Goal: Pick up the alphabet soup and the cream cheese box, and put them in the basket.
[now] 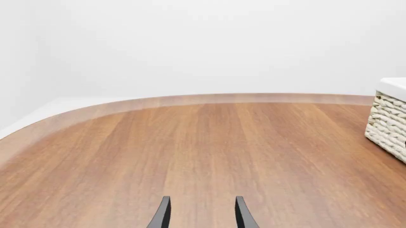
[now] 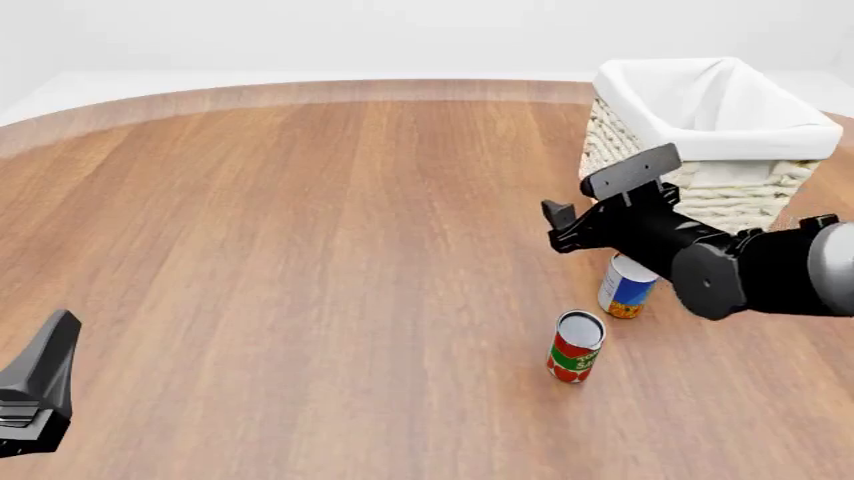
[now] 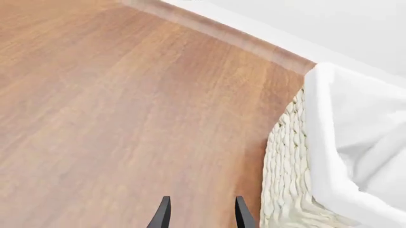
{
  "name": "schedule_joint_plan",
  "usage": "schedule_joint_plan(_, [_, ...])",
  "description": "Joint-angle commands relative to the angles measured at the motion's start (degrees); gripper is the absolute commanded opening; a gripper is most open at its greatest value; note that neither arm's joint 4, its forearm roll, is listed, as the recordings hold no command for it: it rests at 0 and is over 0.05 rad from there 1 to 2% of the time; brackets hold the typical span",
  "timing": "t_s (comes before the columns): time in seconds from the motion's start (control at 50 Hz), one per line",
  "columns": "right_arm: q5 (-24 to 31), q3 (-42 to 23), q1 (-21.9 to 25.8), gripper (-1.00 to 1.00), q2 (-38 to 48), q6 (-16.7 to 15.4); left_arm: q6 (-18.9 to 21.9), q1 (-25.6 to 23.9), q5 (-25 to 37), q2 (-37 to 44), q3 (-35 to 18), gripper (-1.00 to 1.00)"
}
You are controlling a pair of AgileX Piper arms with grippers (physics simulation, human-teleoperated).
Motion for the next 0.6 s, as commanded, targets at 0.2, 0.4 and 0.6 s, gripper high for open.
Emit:
schedule_joint_plan(0.2, [-1.8,7.8,-2.1,1.0,-7.1,1.8,0.0,0.0,0.0,0.0,0.0,1.0])
schedule_joint_plan(0.4, [-3.1,11.2,-3.0,1.0,-8.8,2.9,0.0,0.0,0.0,0.0,0.0,1.0])
schedule_joint_plan(0.6, [-3.4,14.1,-4.7,1.0,-11.2,4.1,0.0,0.0,0.0,0.0,0.0,1.0])
